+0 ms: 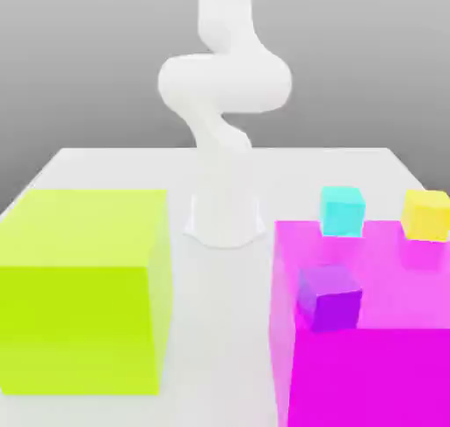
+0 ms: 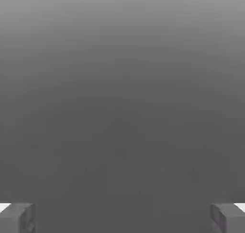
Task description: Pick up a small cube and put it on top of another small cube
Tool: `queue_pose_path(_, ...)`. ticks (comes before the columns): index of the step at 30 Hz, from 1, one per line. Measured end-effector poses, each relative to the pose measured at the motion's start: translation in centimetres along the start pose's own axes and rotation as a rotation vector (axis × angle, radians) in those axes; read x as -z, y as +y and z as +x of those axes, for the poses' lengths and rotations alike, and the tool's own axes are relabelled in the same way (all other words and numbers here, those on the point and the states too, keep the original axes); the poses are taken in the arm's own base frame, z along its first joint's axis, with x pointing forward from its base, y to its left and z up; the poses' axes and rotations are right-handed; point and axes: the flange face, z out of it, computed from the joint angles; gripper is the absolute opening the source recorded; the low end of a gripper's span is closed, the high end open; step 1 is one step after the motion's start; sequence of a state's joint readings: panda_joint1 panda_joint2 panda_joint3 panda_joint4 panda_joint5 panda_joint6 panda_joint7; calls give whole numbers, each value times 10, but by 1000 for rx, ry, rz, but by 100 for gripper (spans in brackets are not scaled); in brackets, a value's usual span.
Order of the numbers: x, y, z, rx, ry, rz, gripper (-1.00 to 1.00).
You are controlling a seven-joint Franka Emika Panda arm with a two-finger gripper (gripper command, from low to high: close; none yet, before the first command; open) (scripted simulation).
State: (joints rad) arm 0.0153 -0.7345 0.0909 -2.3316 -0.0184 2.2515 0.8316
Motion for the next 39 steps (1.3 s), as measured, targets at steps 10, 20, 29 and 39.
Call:
queue_pose_path(10,-172,-29,-269,479,-261,-537,0)
queue_pose_path(20,-246,51,-411,402,-373,-638,0)
queue_pose_path(29,-283,106,-430,-42,-429,-598,0)
queue_pose_path(39,-330,126,-417,-361,-417,-512,0)
